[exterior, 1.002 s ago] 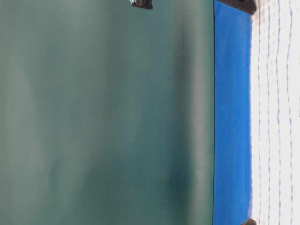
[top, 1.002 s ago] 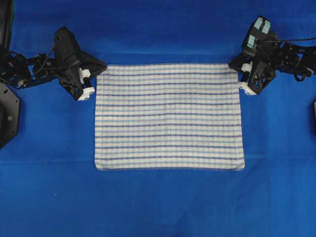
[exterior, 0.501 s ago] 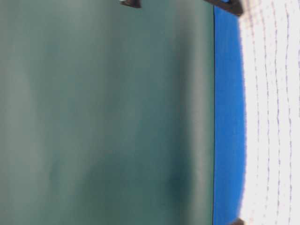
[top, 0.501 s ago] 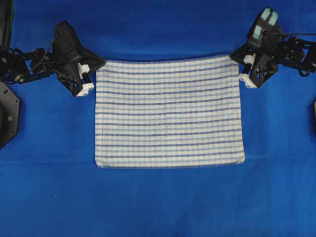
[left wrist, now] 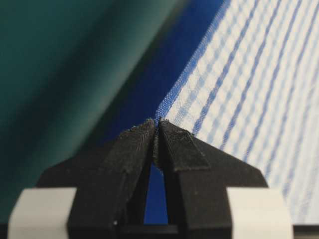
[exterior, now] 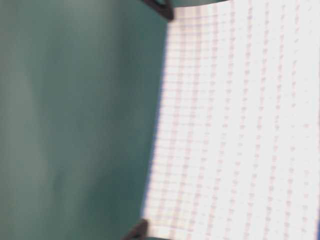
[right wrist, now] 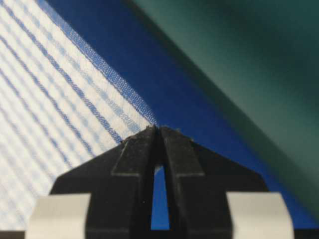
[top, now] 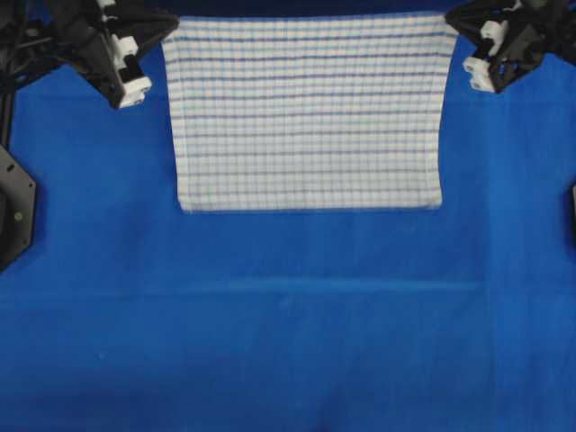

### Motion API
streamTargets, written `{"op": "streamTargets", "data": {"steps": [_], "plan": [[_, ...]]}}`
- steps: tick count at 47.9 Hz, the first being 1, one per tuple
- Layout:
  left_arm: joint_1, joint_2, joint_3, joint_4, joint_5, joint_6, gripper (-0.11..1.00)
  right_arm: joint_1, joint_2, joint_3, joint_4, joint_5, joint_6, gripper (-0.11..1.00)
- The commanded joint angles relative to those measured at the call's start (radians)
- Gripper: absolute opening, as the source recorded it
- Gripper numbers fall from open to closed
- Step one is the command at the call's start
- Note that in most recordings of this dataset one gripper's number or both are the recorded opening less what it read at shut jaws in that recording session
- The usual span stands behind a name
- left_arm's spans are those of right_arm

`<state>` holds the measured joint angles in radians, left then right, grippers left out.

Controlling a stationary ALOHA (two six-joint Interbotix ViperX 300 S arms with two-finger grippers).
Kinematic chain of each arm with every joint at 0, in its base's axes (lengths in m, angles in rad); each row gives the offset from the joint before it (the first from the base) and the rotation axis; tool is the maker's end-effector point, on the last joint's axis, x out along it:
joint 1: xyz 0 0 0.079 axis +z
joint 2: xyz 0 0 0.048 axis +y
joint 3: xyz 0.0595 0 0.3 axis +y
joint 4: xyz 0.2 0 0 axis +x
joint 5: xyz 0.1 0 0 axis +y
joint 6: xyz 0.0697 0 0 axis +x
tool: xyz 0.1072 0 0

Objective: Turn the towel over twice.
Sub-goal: 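Lift the far towel edge with both grippers and pull it away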

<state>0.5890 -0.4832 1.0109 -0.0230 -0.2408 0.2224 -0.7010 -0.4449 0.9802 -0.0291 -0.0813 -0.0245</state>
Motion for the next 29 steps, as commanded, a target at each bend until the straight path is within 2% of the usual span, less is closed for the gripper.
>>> {"op": "streamTargets", "data": {"steps": [1, 16, 29], "plan": [[0.008, -0.061, -0.035, -0.002, 0.0, 0.002, 0.03, -0.009, -0.067, -0.061, -0.015, 0.055, -0.003, 0.05], [-0.005, -0.193, -0.064, -0.002, 0.074, 0.003, 0.03, -0.009, -0.219, -0.175, -0.051, 0.242, -0.005, 0.05], [-0.012, -0.224, -0.066, -0.002, 0.078, 0.003, 0.03, 0.006, -0.267, -0.192, -0.052, 0.287, -0.003, 0.05]]}}
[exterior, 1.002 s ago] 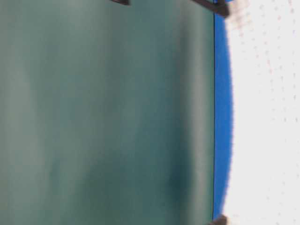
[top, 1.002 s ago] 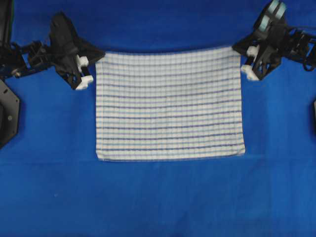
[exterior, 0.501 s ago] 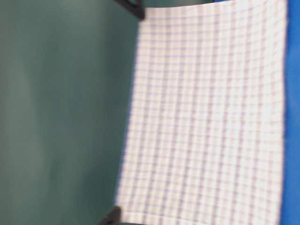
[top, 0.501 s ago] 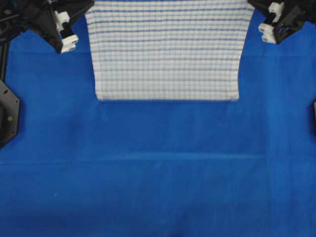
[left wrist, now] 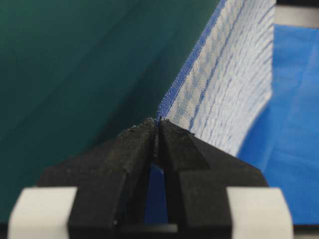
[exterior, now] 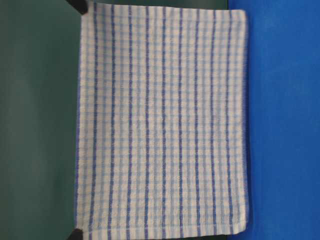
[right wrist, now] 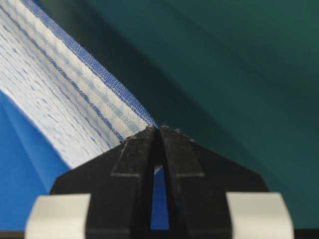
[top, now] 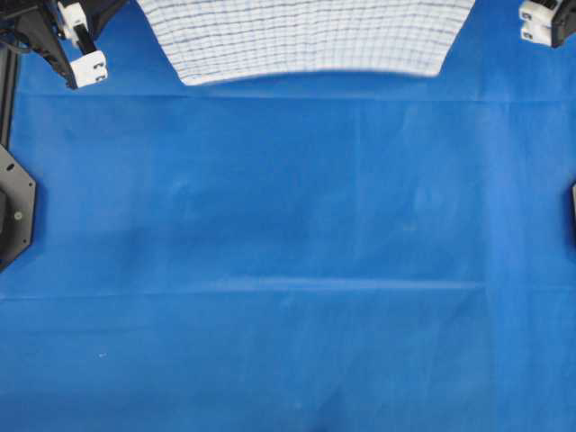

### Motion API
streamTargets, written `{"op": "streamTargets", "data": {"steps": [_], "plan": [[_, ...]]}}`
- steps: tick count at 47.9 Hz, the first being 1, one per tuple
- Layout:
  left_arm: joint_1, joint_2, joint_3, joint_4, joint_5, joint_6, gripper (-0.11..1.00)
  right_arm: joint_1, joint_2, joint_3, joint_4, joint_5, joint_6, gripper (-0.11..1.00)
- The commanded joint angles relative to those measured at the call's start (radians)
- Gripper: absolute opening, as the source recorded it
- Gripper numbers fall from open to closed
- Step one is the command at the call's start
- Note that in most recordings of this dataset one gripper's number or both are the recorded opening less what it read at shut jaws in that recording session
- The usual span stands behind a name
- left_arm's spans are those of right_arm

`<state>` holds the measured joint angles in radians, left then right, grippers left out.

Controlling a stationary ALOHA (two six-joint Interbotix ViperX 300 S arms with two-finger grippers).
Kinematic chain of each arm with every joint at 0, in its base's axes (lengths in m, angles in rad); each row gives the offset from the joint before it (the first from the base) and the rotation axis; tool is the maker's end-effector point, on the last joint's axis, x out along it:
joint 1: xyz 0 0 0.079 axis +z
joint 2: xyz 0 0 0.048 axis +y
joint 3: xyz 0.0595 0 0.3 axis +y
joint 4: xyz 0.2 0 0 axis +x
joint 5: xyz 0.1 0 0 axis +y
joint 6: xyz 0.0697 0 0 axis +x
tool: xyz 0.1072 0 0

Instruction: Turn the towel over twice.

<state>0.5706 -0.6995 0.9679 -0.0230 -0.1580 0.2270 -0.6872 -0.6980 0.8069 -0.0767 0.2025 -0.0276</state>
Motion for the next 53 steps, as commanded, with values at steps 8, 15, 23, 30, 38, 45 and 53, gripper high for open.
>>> {"op": "streamTargets", "data": {"steps": [8, 15, 23, 30, 38, 45, 53], "plan": [[-0.005, -0.006, -0.023, -0.002, -0.002, -0.002, 0.03, 0.008, -0.015, -0.015, 0.0, 0.038, 0.012, 0.05], [-0.052, 0.002, -0.009, 0.0, 0.025, -0.003, 0.03, 0.067, -0.015, 0.009, 0.032, 0.132, 0.031, 0.05], [-0.167, 0.037, 0.041, -0.002, 0.107, -0.021, 0.03, 0.215, -0.011, 0.097, 0.078, 0.216, 0.092, 0.05], [-0.313, 0.098, 0.092, -0.002, 0.123, -0.069, 0.03, 0.35, 0.002, 0.176, 0.083, 0.202, 0.193, 0.05], [-0.471, 0.201, 0.124, -0.005, 0.121, -0.11, 0.03, 0.489, 0.052, 0.25, 0.083, 0.147, 0.311, 0.05], [-0.568, 0.313, 0.12, -0.005, 0.12, -0.213, 0.03, 0.603, 0.124, 0.288, 0.086, 0.104, 0.419, 0.05], [-0.646, 0.42, 0.118, -0.006, 0.12, -0.308, 0.03, 0.75, 0.232, 0.301, 0.084, 0.009, 0.555, 0.05]]}}
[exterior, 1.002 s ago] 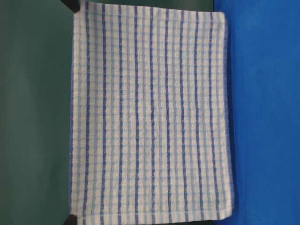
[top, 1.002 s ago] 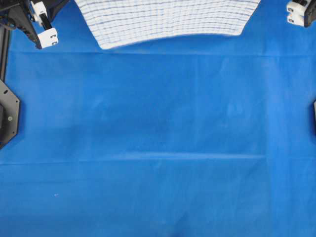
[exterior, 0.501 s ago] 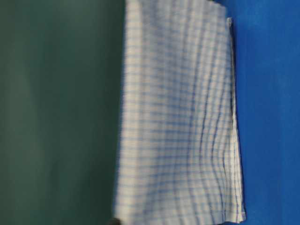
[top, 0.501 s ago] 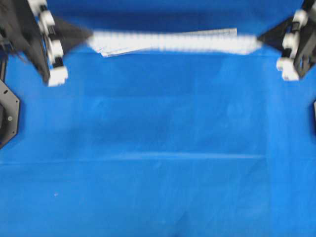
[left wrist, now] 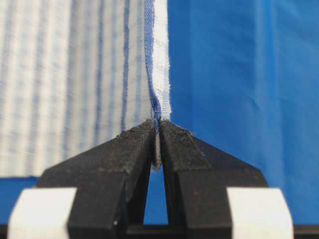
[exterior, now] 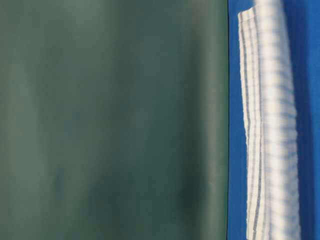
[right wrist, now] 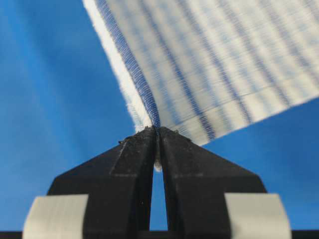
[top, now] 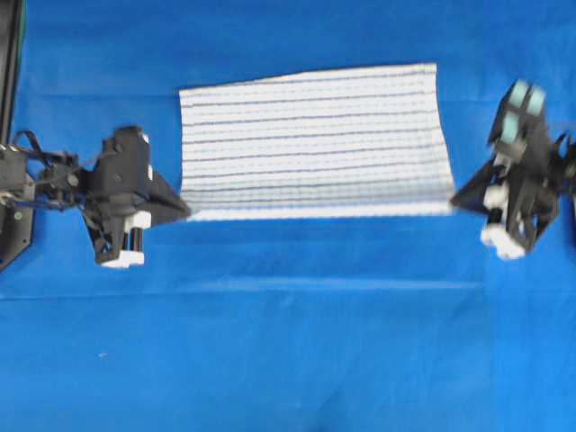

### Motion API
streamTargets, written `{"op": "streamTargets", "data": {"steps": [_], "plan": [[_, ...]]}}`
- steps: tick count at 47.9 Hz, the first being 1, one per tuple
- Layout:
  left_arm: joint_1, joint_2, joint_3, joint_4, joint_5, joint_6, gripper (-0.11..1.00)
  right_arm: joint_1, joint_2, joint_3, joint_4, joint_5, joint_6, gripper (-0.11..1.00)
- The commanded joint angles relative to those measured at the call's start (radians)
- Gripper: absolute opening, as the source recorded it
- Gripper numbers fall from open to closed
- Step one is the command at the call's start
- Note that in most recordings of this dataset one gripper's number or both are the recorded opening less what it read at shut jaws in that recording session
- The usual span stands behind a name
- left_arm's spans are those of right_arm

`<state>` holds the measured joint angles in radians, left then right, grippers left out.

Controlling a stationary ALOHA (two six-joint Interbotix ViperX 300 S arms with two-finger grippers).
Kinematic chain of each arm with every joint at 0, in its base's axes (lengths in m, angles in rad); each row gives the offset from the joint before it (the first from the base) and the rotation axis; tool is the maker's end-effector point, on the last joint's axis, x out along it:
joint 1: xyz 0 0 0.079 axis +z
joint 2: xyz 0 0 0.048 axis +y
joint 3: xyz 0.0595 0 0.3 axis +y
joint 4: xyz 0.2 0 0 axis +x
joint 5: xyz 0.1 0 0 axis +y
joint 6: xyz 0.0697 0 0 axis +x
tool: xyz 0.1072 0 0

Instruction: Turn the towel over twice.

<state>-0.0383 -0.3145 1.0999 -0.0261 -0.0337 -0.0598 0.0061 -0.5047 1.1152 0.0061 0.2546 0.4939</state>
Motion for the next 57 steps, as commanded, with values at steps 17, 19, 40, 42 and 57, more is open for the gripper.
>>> {"op": "streamTargets", "data": {"steps": [17, 19, 40, 42, 57], "plan": [[-0.215, 0.146, -0.025, -0.002, -0.031, -0.143, 0.03, 0.238, 0.239, -0.077, 0.002, -0.126, 0.156, 0.05], [-0.232, 0.149, -0.026, -0.002, -0.04, -0.16, 0.03, 0.247, 0.249, -0.086, 0.002, -0.127, 0.155, 0.05], [-0.256, 0.158, -0.034, -0.002, -0.066, -0.195, 0.03, 0.268, 0.262, -0.1, -0.008, -0.106, 0.156, 0.05], [-0.256, 0.158, -0.034, -0.002, -0.067, -0.195, 0.04, 0.27, 0.262, -0.098, -0.009, -0.106, 0.156, 0.05], [-0.253, 0.15, -0.049, -0.002, -0.063, -0.193, 0.18, 0.264, 0.256, -0.117, -0.028, -0.106, 0.15, 0.16]]}}
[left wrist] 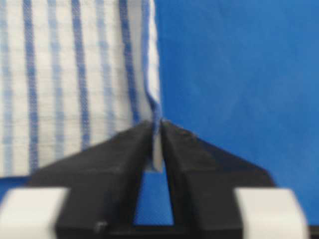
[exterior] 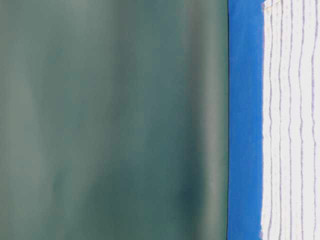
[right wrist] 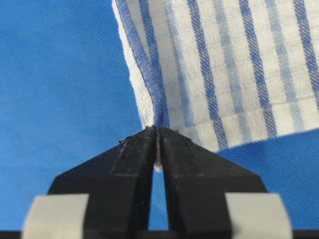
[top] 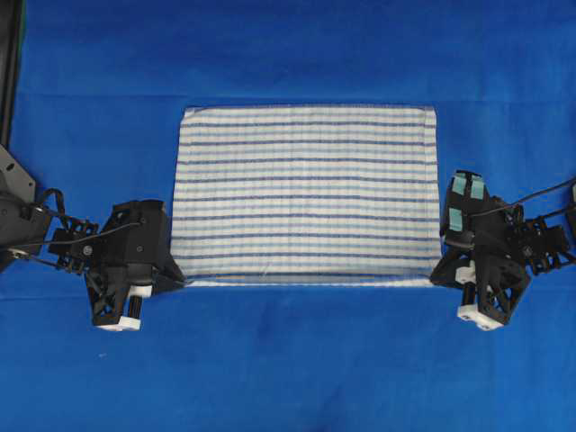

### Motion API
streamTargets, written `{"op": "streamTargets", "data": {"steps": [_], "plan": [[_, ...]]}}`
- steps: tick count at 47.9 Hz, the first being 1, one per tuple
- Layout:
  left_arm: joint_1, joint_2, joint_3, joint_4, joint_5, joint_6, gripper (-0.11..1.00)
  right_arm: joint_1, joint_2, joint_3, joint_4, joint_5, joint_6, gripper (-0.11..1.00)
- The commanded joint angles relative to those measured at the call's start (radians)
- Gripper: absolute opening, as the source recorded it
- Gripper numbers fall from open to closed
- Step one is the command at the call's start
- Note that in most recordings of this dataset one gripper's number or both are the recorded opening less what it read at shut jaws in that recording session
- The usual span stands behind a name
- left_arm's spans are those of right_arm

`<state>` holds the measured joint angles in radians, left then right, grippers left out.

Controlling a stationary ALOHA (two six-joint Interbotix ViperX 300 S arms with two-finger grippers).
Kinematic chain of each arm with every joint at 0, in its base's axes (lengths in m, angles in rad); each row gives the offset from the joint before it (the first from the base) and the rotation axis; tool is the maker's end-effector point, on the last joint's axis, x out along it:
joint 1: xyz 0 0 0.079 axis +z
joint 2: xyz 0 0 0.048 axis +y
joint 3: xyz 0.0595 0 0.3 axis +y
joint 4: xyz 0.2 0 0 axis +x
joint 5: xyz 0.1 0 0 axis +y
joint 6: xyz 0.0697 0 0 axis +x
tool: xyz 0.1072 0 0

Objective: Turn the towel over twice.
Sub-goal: 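Open both grippers and withdraw them to the table sides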

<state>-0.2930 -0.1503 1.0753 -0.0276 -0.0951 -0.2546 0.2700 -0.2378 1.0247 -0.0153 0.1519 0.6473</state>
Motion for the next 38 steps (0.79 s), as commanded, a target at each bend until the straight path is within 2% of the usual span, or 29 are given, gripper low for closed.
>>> {"op": "streamTargets", "data": {"steps": [1, 6, 9, 11, 14, 21, 28, 38], "plan": [[0.002, -0.017, -0.028, -0.002, 0.0, 0.002, 0.22, -0.002, -0.012, -0.028, -0.008, -0.003, -0.006, 0.22], [0.011, -0.044, -0.04, 0.0, 0.014, 0.014, 0.5, -0.003, -0.043, -0.04, -0.048, 0.0, -0.017, 0.53], [0.02, -0.071, -0.044, 0.0, 0.026, 0.021, 0.66, -0.012, -0.074, -0.043, -0.086, 0.006, -0.017, 0.67], [0.032, -0.091, -0.046, 0.0, 0.035, 0.025, 0.74, -0.02, -0.098, -0.043, -0.11, 0.012, -0.017, 0.68], [0.052, -0.13, -0.048, 0.0, 0.048, 0.032, 0.81, -0.037, -0.144, -0.043, -0.149, 0.025, -0.018, 0.64], [0.1, -0.224, -0.038, 0.0, 0.054, 0.078, 0.8, -0.081, -0.272, -0.031, -0.259, 0.051, -0.018, 0.64], [0.158, -0.337, -0.006, 0.0, 0.043, 0.152, 0.8, -0.137, -0.425, -0.006, -0.394, 0.057, -0.02, 0.64], [0.238, -0.514, 0.072, 0.0, -0.034, 0.202, 0.8, -0.196, -0.626, 0.035, -0.541, 0.052, -0.02, 0.64]]}}
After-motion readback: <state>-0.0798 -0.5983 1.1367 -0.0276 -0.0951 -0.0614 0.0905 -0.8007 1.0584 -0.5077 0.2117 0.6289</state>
